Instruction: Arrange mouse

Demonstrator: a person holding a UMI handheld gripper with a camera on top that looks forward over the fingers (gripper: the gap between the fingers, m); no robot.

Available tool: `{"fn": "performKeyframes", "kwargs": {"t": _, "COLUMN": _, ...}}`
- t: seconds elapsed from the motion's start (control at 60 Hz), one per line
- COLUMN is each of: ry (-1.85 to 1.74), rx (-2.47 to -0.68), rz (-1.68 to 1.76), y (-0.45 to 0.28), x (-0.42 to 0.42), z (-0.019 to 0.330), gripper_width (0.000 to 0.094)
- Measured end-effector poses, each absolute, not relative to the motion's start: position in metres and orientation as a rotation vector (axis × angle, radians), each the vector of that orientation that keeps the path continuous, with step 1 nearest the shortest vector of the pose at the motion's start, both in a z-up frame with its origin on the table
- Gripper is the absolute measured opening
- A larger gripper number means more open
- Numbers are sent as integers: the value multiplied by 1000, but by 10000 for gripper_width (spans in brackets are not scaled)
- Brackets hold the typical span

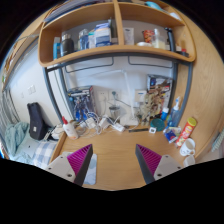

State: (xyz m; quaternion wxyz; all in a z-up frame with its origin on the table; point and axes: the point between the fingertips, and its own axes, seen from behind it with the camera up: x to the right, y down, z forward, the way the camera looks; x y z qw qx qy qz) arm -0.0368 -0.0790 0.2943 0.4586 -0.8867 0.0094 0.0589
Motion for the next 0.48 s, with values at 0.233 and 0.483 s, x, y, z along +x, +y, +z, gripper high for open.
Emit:
{"fn": "performKeyframes", "kwargs": {"t": 0.233, "ry": 55, "rx": -2131, "rz": 52, "y": -113, "x": 48, "z": 317, "gripper_width": 856}}
{"fn": "performKeyframes", "kwargs": {"t": 0.483, "ry": 87, "rx": -2129, "rz": 34, "y": -143, "x": 95, "z": 309, "gripper_width": 854}}
